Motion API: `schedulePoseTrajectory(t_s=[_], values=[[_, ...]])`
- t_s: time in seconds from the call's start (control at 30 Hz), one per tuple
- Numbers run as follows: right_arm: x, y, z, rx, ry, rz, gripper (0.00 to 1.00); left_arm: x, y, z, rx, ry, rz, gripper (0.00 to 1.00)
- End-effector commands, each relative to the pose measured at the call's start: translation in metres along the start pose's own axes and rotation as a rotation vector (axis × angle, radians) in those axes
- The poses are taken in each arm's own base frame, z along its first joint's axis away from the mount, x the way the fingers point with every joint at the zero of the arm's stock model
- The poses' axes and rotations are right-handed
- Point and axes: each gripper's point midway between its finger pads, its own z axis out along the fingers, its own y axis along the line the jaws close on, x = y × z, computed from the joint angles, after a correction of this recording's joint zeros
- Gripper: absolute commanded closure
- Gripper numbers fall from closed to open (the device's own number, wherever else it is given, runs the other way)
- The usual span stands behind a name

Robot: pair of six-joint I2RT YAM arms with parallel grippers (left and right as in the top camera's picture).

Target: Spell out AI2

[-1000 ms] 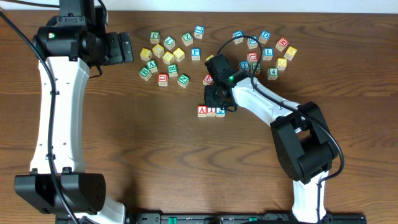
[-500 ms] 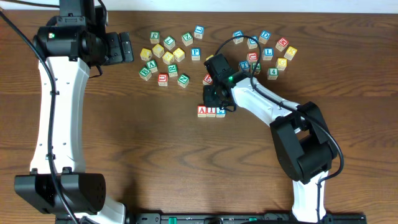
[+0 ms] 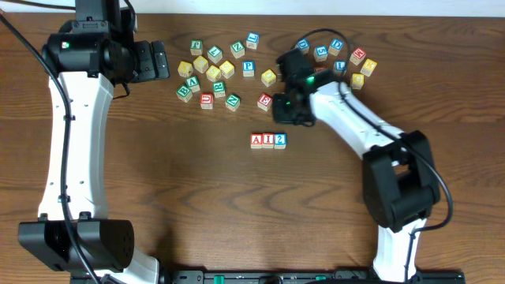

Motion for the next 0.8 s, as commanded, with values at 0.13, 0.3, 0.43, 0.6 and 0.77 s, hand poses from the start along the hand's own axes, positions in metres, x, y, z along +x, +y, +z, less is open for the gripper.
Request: schedulePoseTrajectory(t_s=[0.13, 0.3, 0.43, 0.6, 0.77], values=[[0.028, -0.036, -0.003, 0.049, 0.113, 0.056, 0.88, 0.001, 0.001, 0.001, -0.004, 0.007, -0.011, 0.02], [0.050, -0.038, 0.014, 0.052, 0.157, 0.047, 0.89, 0.001, 0.001, 0.001, -0.004, 0.007, -0.011, 0.02], [0.058, -0.039, 0.020, 0.053, 0.169, 0.042, 0.89, 0.001, 0.001, 0.001, -0.004, 0.007, -0.011, 0.02], [0.058, -0.033, 0.022, 0.043, 0.163, 0.030, 0.88, 0.001, 0.002, 0.001, -0.004, 0.007, -0.011, 0.02], [0.057, -0.027, 0.023, 0.032, 0.150, 0.014, 0.87, 0.001, 0.002, 0.001, -0.004, 0.007, -0.011, 0.02]])
